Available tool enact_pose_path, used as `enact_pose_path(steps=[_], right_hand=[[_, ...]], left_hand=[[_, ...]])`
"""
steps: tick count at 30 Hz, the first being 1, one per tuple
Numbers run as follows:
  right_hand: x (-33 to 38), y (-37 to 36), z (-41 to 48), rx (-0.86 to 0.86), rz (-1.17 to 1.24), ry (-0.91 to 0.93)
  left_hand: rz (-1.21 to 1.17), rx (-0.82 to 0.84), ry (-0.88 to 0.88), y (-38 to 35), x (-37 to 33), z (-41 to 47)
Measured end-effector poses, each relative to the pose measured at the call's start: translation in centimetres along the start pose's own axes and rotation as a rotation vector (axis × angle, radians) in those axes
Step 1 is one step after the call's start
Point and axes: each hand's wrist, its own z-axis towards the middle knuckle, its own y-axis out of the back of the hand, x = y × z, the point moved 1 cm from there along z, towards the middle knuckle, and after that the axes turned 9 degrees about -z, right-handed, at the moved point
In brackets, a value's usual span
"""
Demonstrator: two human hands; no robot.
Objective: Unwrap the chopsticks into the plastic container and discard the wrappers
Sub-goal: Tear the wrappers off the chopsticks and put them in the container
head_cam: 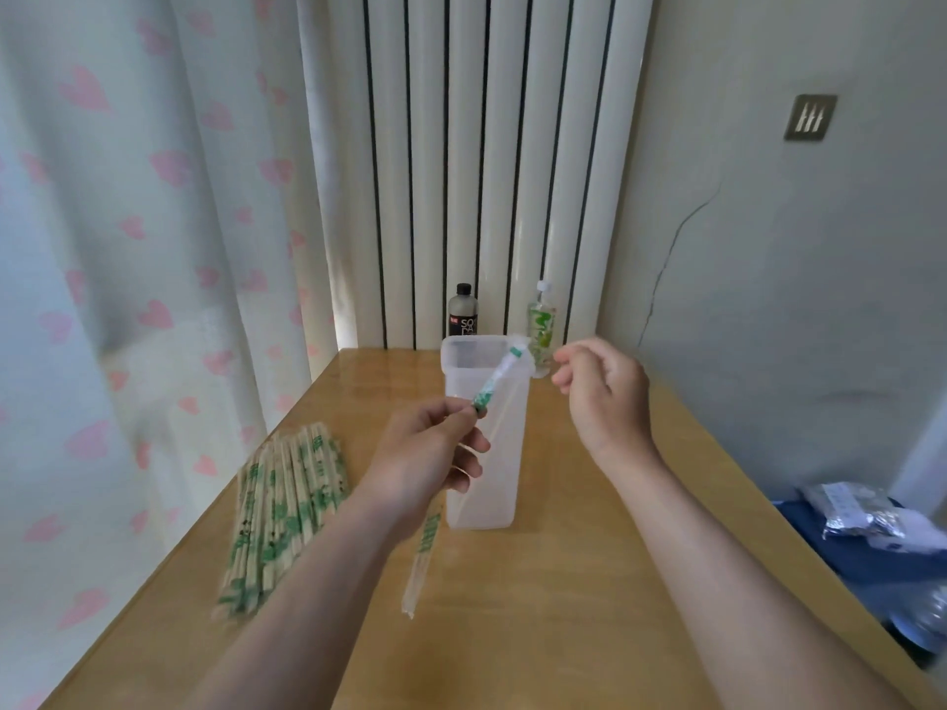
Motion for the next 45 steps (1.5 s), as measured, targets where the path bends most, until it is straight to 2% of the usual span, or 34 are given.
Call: enact_pose_path(steps=[4, 6, 8, 10, 14, 19, 22, 25, 28, 32, 35, 45], right_hand=[[-2.4, 2.1, -1.3, 0.064, 0.142, -0.159], [-3.3, 3.6, -1.1, 0.177, 0.236, -0.235], [-4.1, 4.9, -1.1, 0.331, 0.184, -0.237], [-4.7, 5.9, -1.3, 0.389, 0.086, -0.204], [-7.0, 8.1, -0.5, 0.281, -0.020, -0.240], [-10.0, 11.3, 0.6, 0.105, 0.072, -0.390], [-11.4, 11.8, 0.3, 0.225, 0.135, -0.551], [-13.3, 11.3, -1.1, 0.314, -0.068, -0.620], [-15.6, 10.7, -2.8, 0.316, -0.191, -0.662], [-18.5, 10.1, -4.3, 0.324, -0.312, -0.709], [-20.0, 10.0, -4.6, 0.271, -0.353, -0.664], [-22.1, 9.9, -4.9, 0.173, -0.355, -0.636]], left_hand=[[0.043, 0.114, 0.007, -4.6, 1.5, 0.1], [0.053, 0.149, 0.009, -6.6, 2.5, 0.2], [0.058, 0.179, 0.016, -8.3, 3.4, 0.3], [0.082, 0.223, 0.025, -9.8, 4.2, 0.3], [0.149, 0.255, 0.075, -11.9, 5.9, 0.6], [0.334, 0.227, 0.138, -12.6, 8.4, 1.4], [0.211, 0.179, 0.233, -13.3, 9.7, 2.2], [0.119, 0.106, 0.343, -14.7, 11.0, 3.3], [0.163, 0.020, 0.405, -16.0, 13.1, 5.0], [0.488, 0.030, 0.317, -17.5, 15.4, 6.8], [0.628, 0.034, 0.249, -18.6, 16.3, 7.7], [0.707, 0.025, 0.189, -19.4, 18.5, 8.6]])
